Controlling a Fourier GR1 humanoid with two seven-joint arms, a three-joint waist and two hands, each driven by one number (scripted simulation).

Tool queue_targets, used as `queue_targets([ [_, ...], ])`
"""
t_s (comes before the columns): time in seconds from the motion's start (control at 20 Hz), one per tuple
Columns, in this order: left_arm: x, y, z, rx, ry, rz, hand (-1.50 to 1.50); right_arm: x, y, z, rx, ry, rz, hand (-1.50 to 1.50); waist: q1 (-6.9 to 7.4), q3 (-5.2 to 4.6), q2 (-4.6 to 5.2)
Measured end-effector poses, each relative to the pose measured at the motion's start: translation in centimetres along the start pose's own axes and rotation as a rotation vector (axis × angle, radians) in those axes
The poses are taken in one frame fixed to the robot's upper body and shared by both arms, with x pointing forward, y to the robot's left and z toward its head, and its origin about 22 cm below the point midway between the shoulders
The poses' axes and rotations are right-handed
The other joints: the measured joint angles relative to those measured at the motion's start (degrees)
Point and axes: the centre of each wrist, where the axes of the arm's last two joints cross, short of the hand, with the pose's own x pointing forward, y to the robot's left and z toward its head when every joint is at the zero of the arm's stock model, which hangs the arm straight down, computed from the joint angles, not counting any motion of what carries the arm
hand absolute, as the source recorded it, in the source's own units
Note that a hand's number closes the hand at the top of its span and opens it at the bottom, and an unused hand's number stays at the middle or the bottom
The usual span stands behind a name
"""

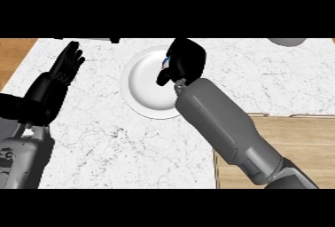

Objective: Pick the can from the tray and place it in the plate

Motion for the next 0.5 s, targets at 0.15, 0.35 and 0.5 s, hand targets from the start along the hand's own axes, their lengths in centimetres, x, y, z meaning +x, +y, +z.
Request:
queue_targets([
  [0.15, 0.0, -0.4, 0.0, -0.010, -0.001, 0.005, 0.00, -0.7, 0.7, -0.9, 0.006, 0.061, -0.052, -1.50, 0.43, 0.02, 0.14],
  [0.35, 0.6, -0.9, -0.6, -0.016, -0.017, 0.007, 0.00, -1.4, 1.1, -2.0, 0.022, 0.099, -0.128, -1.50, 0.98, 0.05, 0.43],
  [0.5, 1.0, -1.3, -1.1, -0.023, -0.026, 0.012, 0.00, -1.7, 1.3, -2.4, 0.011, 0.094, -0.204, -1.50, 1.69, 0.07, 0.74],
])
